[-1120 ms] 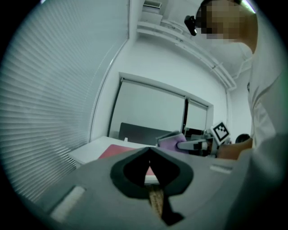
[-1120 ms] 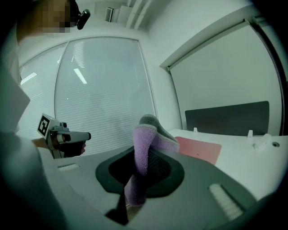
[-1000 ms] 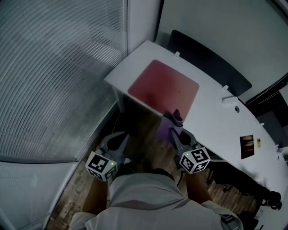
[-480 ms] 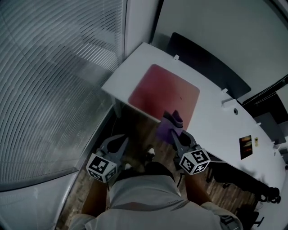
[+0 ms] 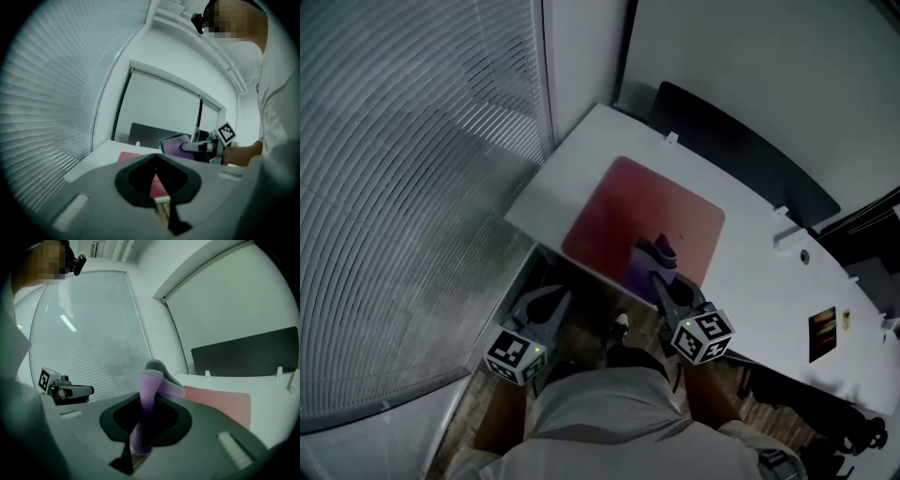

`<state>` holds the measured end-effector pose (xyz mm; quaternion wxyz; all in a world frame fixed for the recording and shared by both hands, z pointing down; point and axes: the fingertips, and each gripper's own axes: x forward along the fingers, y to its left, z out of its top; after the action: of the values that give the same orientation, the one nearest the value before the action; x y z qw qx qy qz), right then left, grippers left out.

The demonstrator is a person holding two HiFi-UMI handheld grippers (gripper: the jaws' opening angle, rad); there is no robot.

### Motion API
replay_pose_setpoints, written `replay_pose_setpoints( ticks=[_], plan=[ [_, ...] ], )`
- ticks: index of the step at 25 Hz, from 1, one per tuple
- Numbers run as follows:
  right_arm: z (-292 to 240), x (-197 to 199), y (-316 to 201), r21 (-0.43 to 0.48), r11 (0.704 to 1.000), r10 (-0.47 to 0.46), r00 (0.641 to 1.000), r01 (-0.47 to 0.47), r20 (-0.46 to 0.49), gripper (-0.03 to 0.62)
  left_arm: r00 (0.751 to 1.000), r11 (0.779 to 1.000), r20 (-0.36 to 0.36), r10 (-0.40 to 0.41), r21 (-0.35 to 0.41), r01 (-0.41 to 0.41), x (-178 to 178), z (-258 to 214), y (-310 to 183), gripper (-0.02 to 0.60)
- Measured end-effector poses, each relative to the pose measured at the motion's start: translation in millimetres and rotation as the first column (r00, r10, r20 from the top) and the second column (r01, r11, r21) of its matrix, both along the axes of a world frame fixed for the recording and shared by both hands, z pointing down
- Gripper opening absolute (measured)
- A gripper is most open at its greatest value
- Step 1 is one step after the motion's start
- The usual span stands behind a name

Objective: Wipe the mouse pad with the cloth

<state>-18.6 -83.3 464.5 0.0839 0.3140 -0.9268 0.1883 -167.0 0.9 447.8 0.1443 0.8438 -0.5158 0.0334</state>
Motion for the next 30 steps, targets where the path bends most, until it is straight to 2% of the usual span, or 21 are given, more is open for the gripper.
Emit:
replay_pose_setpoints(
  ticks=[11, 15, 20, 26, 30],
  plan=[
    [7, 59, -146, -0.041, 0.999, 0.027, 0.999, -0.026, 0.035, 0.051, 1.000, 1.000, 0.013, -0.020, -0.009, 0.020, 47, -6, -142, 0.000],
    [8, 95, -172, -0.059, 0.993, 0.105, 0.993, -0.101, 0.059, 0.051, 0.998, 0.998, 0.028, 0.059, -0.032, -0.058, 80, -3, -176, 0.000],
    [32, 134, -186, -0.137, 0.968, 0.219, 0.975, -0.212, 0.038, 0.051, 0.988, 0.989, 0.036, 0.148, -0.009, -0.148, 104, -5, -219, 0.000],
    [45, 134, -210, -0.180, 0.938, 0.299, 0.954, -0.297, -0.012, 0.051, 0.972, 0.971, -0.021, 0.236, -0.044, -0.237, 101, 13, -266, 0.000],
    [61, 87, -237, -0.228, 0.928, 0.295, 0.955, -0.293, -0.024, 0.051, 0.961, 0.959, -0.027, 0.277, -0.054, -0.278, 69, 22, -298, 0.000]
  ],
)
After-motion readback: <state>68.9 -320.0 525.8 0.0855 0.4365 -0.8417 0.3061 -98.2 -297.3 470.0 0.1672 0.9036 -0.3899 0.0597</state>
